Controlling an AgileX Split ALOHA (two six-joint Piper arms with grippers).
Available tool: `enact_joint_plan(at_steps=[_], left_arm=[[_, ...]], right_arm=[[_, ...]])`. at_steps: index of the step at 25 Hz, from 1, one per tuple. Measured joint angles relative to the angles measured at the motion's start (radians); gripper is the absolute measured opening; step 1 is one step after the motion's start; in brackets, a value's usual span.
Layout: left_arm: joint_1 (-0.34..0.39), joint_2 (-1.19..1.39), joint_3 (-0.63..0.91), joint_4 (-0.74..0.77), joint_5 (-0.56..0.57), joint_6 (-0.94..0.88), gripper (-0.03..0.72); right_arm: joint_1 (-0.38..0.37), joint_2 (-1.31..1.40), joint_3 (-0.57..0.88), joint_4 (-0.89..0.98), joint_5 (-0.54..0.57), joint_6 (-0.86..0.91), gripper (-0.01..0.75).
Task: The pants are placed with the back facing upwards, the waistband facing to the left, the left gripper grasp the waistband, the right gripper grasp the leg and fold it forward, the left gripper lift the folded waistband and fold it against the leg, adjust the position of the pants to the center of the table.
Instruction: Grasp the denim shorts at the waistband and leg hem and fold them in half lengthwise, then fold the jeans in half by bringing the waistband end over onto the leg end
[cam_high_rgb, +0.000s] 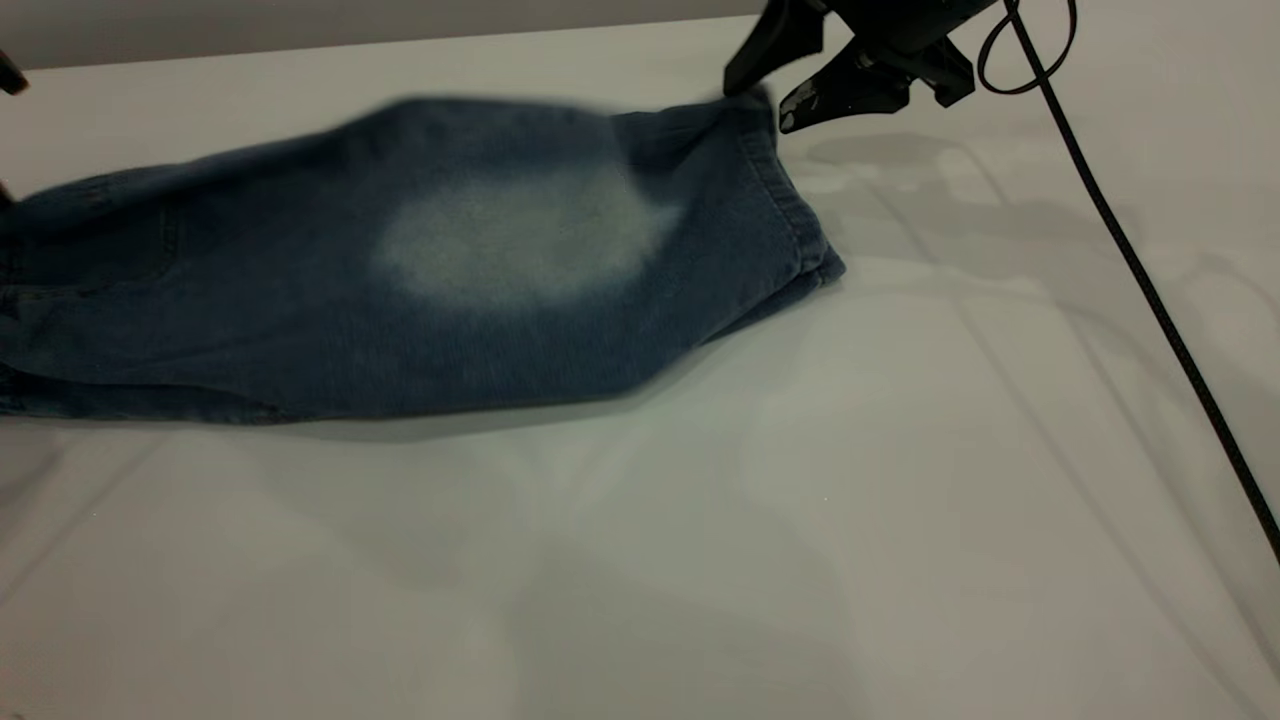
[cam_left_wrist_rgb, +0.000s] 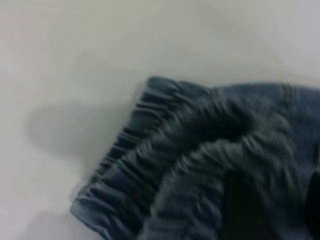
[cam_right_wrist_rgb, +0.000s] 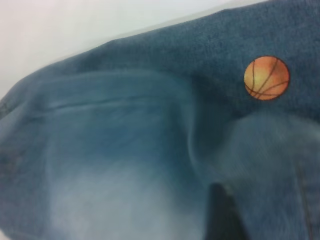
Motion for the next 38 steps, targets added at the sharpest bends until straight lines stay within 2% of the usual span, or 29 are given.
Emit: enact_joint_plan(at_steps=[2,5,9,15,19,22,25,28,33,38], left_arm=[[0.002,-0.004,0.0,0.0,0.033,0.062,0.393],[0.028,-0.021,0.0,0.0,0.096,0.137,0.447],[0.113,-0.034,-0.001,0.014,0.23,0.147,0.458],[0.303,-0.065,-0.002,0.142,0.446,0.147,0.458],[0.394,-0.078,-0.002,0.162,0.509,0.173,0.461],[0.401,-0.078,-0.002,0.154,0.502,0.231,0.489],[0.4,-0.078,-0.006,0.126,0.462,0.242,0.549],[0.4,-0.054,-0.046,0.101,0.48,0.259,0.601],[0.398,0.026,-0.148,0.062,0.595,0.353,0.61],[0.399,0.083,-0.208,0.076,0.614,0.329,0.608]], right_arm=[[0.0,0.0,0.0,0.019,0.04,-0.023,0.461],[0.0,0.0,0.0,0.02,0.09,-0.062,0.532],[0.0,0.0,0.0,0.021,0.158,-0.074,0.549],[0.011,0.0,0.0,0.02,0.226,-0.091,0.551],[0.033,0.0,0.0,0.019,0.225,-0.097,0.551],[0.053,0.0,0.0,0.019,0.221,-0.099,0.551],[0.065,0.0,0.0,0.019,0.221,-0.115,0.551],[0.069,0.0,0.0,0.019,0.216,-0.122,0.551],[0.069,0.001,0.0,0.019,0.208,-0.126,0.551],[0.069,0.006,0.0,0.019,0.2,-0.126,0.551]])
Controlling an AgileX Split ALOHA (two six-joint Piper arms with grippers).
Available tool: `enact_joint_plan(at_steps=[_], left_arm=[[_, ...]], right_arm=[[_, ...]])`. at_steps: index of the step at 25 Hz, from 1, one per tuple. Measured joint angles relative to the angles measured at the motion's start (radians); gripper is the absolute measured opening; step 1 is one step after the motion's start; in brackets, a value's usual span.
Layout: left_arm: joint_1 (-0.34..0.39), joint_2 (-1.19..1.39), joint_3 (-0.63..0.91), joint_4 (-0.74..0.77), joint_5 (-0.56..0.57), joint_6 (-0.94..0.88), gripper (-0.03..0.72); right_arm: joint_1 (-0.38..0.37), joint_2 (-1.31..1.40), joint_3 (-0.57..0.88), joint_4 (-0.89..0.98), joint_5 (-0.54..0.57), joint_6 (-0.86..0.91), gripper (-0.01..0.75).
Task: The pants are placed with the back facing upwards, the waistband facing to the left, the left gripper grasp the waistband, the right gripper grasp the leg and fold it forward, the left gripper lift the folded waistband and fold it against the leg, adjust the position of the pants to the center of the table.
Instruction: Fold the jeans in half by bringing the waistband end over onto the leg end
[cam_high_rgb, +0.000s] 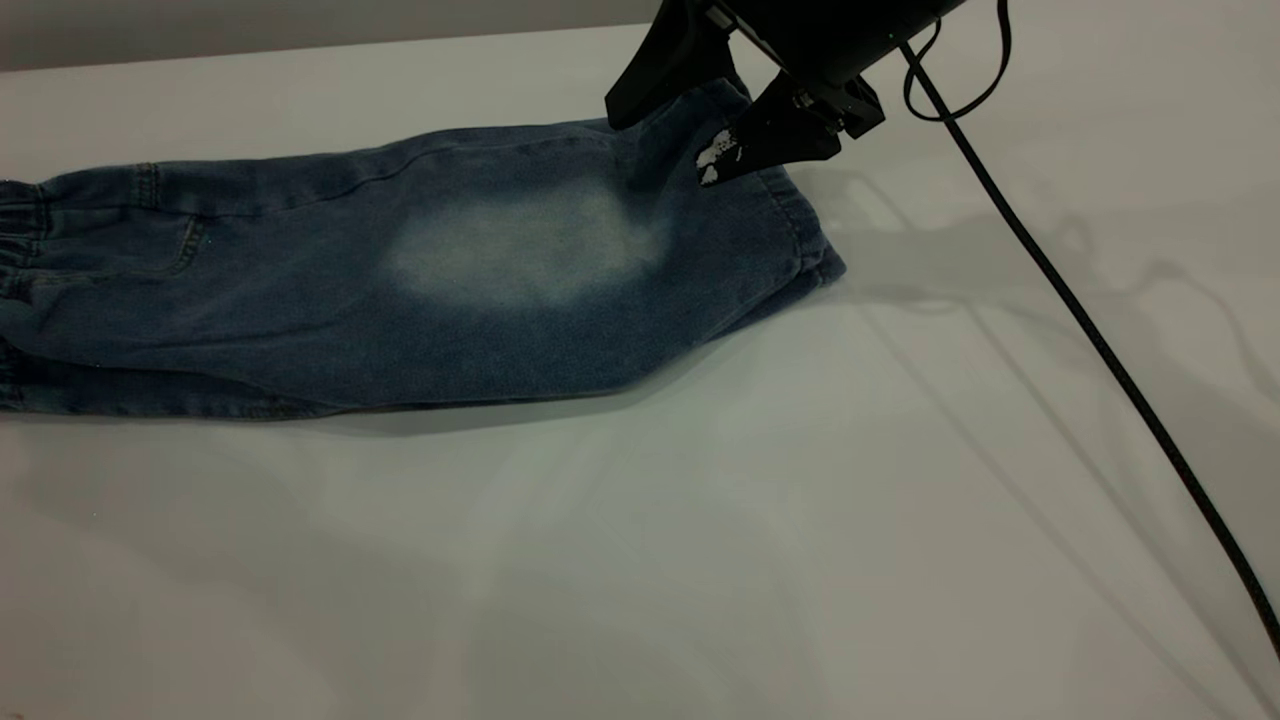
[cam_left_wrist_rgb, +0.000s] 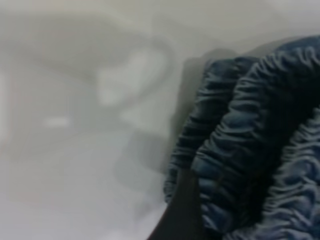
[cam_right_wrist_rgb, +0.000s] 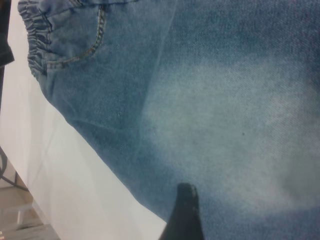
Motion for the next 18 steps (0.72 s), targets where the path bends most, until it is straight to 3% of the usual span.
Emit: enact_joint_plan(at_steps=[8,18], left_arm=[[0.0,0.092,-0.004,0.059,-0.053,-0.03,0.594],[0.0,0.16,-0.013,-0.091,-0.024,0.12,0.594]], right_arm=[[0.0,0.0,0.0,0.0,-0.015,0.001,0.551],[0.0,0.0,0.0,0.0,0.005,0.005,0.551]])
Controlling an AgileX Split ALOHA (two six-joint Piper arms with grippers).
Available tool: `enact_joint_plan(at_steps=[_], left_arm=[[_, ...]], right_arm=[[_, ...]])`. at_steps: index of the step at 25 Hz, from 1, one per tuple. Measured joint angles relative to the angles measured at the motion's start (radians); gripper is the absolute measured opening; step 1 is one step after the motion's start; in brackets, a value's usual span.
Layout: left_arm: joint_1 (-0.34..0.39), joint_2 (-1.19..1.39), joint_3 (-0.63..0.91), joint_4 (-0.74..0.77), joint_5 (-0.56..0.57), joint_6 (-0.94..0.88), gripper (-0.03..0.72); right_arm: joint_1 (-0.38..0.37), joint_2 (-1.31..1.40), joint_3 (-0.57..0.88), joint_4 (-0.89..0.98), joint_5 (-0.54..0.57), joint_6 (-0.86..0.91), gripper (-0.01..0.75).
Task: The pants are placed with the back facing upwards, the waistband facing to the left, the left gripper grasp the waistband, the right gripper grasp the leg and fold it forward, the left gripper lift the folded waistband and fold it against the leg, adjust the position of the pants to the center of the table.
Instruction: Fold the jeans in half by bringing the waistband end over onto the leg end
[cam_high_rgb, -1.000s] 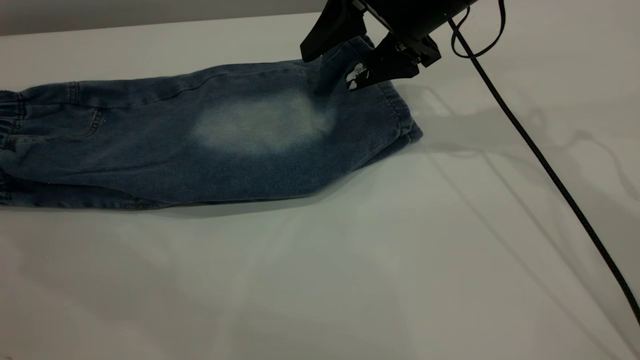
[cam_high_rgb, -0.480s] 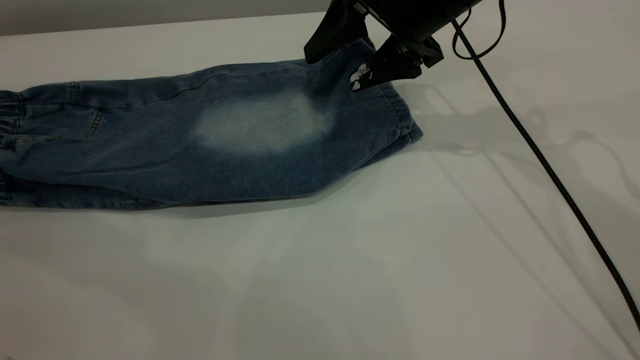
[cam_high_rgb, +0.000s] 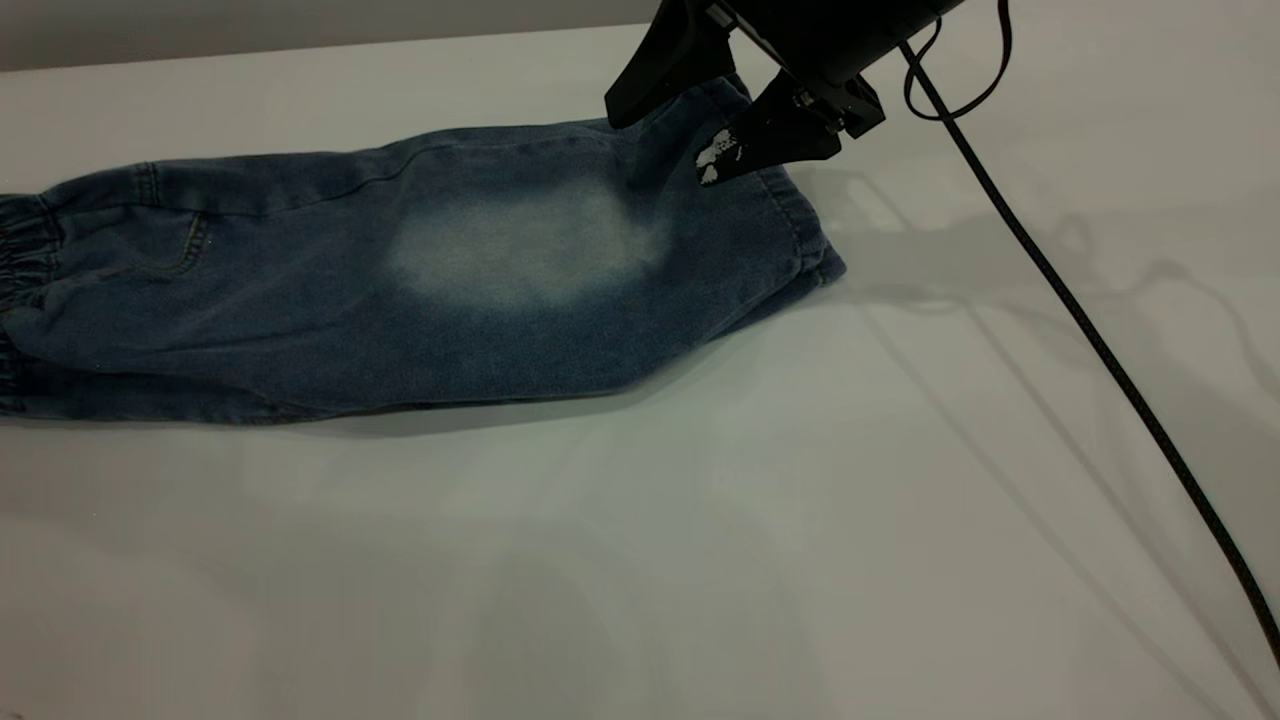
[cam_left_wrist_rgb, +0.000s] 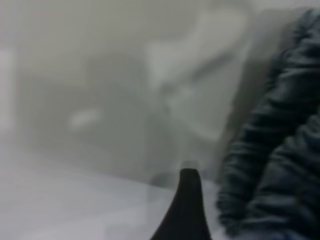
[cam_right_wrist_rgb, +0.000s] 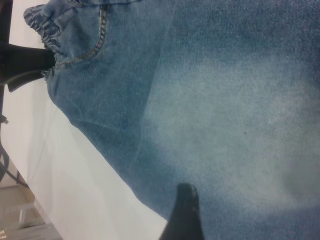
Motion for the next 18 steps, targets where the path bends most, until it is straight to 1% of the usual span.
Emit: enact_joint_plan(at_steps=[6,12,18], left_arm=[[0.0,0.0,0.0,-0.142,0.038,0.108,0.594],[-0.002,0.031,0.0,-0.149,0.051,0.109,0.594],[-0.002,0.038,0.0,-0.158,0.039,0.108,0.584]], right_arm=[[0.0,0.0,0.0,-0.001,-0.001,-0.001,0.551],[0.0,0.0,0.0,-0.002,-0.016,-0.002,0.551],[0.0,0.0,0.0,-0.002,-0.016,-0.002,0.551]])
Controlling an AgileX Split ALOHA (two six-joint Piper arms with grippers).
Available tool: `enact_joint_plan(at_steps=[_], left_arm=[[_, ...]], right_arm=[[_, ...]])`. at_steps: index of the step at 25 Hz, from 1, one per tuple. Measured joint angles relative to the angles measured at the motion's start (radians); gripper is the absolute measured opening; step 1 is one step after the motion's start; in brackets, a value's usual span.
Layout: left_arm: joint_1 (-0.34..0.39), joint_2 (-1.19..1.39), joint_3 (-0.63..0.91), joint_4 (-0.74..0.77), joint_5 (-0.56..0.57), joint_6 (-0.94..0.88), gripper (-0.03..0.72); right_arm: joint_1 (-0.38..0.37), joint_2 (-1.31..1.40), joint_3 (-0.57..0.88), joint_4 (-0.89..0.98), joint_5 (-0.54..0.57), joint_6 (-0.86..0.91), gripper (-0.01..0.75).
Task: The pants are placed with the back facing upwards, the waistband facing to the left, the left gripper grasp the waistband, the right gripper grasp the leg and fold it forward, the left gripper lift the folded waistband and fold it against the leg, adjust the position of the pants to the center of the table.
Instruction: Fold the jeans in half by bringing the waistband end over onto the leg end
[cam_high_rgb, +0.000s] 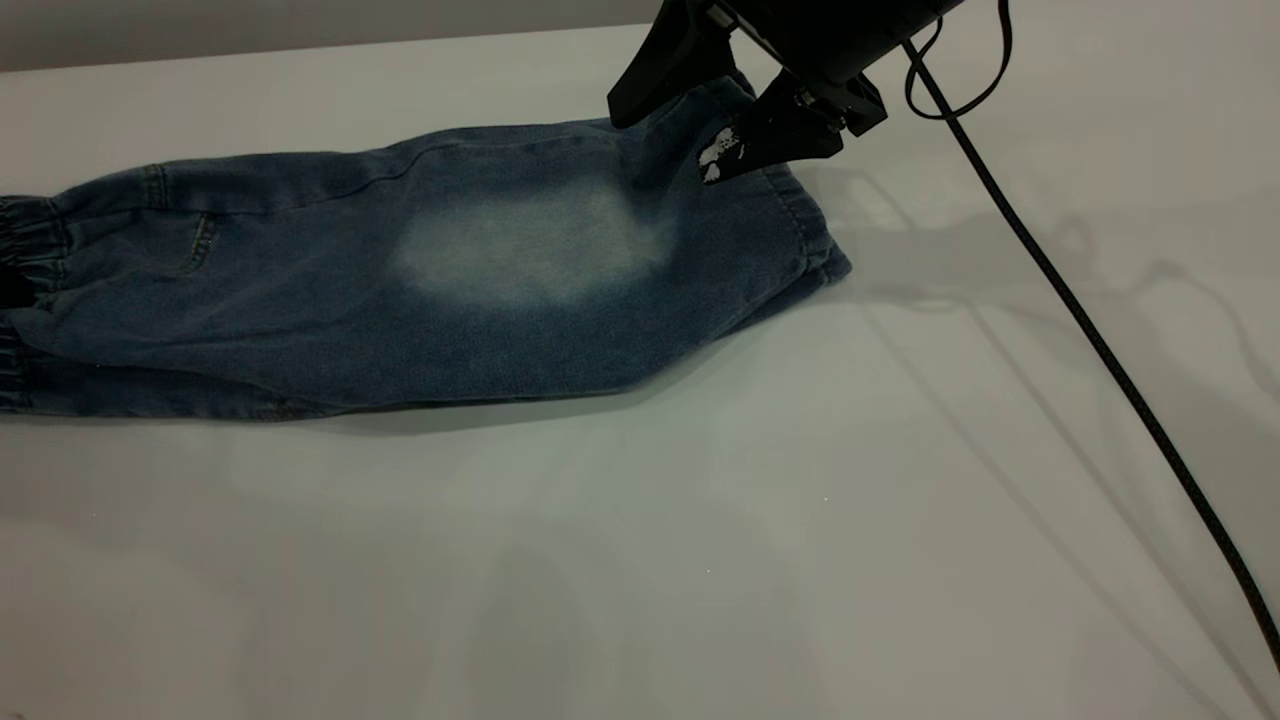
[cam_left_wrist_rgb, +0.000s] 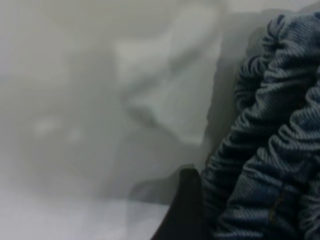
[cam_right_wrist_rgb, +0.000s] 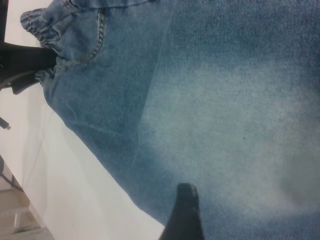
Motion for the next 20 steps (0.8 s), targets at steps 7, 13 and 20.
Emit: enact_joint_plan(at_steps=[7,13,20], left_arm=[[0.0,0.0,0.0,-0.044,-0.025,0.011,0.421],[0.0,0.0,0.0,-0.051,-0.03,0.025,0.183],[0.0,-0.019,0.001,-0.072,-0.026,0.041,0.095]], right_arm=[[0.0,0.0,0.0,0.0,0.0,0.0,0.551],[0.0,0.0,0.0,0.0,0.0,0.0,0.551],[0.017,0.0,0.0,0.002,0.029,0.001,0.551]])
